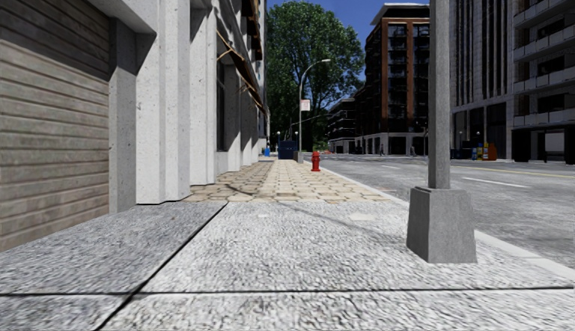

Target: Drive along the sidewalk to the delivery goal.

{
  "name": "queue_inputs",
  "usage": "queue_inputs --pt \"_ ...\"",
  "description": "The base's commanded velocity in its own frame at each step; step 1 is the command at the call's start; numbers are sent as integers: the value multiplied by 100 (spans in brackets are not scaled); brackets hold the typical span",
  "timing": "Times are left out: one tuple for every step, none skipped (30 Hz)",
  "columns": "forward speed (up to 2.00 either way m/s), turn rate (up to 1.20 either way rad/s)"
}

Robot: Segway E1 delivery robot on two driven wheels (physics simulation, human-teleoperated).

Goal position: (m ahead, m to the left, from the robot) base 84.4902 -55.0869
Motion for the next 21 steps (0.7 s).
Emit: queue_inputs --pt "200 23" --pt "200 23" --pt "200 23" --pt "200 23" --pt "200 23" --pt "200 23" --pt "200 23" --pt "200 23" --pt "200 23" --pt "200 23" --pt "200 23" --pt "200 23" --pt "200 14" --pt "200 14" --pt "200 3" --pt "200 0" --pt "200 0" --pt "200 0" --pt "200 0" --pt "200 0" --pt "200 0"
